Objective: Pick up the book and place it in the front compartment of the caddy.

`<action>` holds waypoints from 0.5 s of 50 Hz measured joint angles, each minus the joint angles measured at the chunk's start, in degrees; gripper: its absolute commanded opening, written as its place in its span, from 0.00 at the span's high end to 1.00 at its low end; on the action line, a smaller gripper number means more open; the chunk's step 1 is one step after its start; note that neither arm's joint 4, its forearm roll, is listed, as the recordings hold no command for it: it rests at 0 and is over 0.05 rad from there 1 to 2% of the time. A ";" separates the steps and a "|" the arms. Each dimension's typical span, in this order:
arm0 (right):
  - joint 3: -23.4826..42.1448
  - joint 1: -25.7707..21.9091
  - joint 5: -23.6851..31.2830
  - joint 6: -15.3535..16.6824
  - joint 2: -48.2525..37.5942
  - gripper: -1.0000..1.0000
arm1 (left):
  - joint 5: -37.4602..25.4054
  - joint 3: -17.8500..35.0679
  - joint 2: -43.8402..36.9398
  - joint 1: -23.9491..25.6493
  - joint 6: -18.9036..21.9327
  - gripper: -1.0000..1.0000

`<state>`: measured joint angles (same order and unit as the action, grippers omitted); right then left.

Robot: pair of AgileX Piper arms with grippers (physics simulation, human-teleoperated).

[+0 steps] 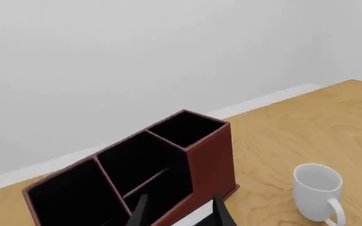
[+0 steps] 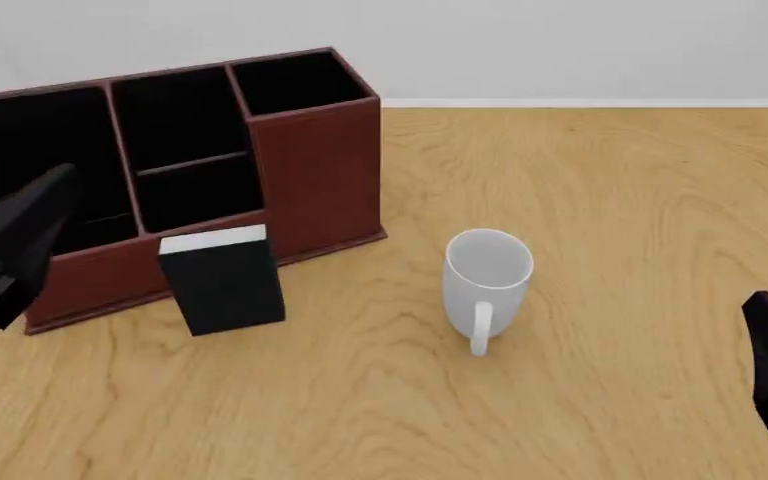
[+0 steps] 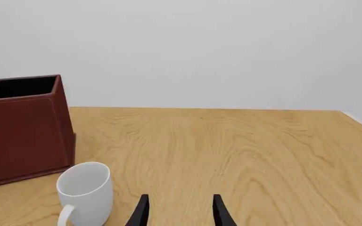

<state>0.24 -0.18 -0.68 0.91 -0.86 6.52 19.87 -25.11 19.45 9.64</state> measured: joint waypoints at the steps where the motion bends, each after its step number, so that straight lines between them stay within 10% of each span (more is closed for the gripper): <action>1: 0.00 0.00 -0.01 0.00 -0.01 0.00 | -0.81 1.02 -0.65 0.93 0.64 0.00; 25: 0.02 -0.01 0.00 0.01 -0.02 0.00 | -19.82 19.29 -15.68 13.24 18.39 0.00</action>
<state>0.26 -0.18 -0.68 0.91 -0.88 -13.30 39.16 -40.79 32.69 28.03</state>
